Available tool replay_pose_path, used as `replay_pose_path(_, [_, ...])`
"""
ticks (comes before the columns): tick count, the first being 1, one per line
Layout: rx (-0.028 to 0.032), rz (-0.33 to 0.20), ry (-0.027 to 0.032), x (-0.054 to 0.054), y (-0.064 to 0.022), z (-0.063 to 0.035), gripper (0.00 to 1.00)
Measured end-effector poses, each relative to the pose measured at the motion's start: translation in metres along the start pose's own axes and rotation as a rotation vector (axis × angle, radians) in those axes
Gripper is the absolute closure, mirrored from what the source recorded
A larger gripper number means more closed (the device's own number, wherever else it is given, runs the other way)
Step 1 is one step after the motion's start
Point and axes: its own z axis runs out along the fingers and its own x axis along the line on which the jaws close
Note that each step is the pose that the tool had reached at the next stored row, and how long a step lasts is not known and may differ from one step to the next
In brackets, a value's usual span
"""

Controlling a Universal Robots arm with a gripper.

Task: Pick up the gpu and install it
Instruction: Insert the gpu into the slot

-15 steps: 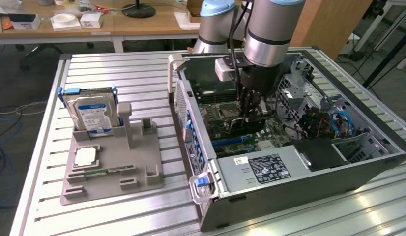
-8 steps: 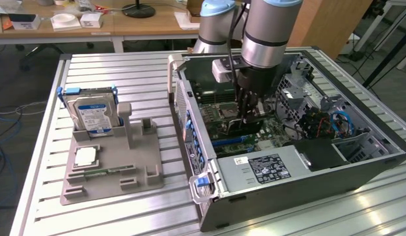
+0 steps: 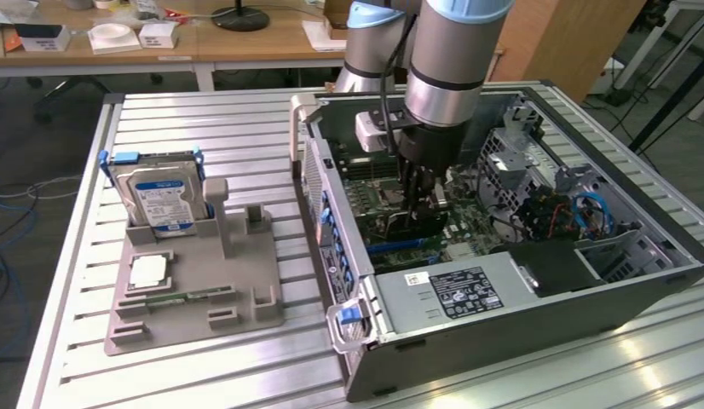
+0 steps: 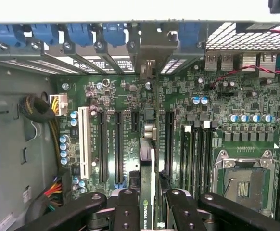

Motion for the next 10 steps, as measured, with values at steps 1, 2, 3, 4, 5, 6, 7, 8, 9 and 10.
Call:
replay_pose_path(1, [0.0000, 0.000, -0.0003, -0.0001, -0.0005, 0.0002, 0.74])
replay_pose_path(2, [0.0000, 0.000, -0.0005, -0.0003, -0.0010, 0.0003, 0.74])
replay_pose_path(3, [0.0000, 0.000, -0.0007, -0.0004, -0.0014, 0.0004, 0.74])
replay_pose_path(4, [0.0000, 0.000, -0.0008, -0.0004, -0.0014, 0.0004, 0.74])
replay_pose_path(5, [0.0000, 0.000, -0.0008, -0.0004, -0.0015, 0.0004, 0.74])
replay_pose_path(6, [0.0002, 0.000, -0.0011, -0.0006, -0.0015, 0.0005, 0.74])
replay_pose_path(7, [0.0000, 0.000, -0.0012, -0.0007, -0.0022, 0.0007, 0.74])
replay_pose_path(8, [-0.0001, 0.000, -0.0013, -0.0009, -0.0029, 0.0008, 0.74])
replay_pose_path(9, [0.0000, 0.000, -0.0012, -0.0009, -0.0035, 0.0009, 0.74])
replay_pose_path(10, [0.0002, 0.000, -0.0013, -0.0010, -0.0041, 0.0011, 0.74])
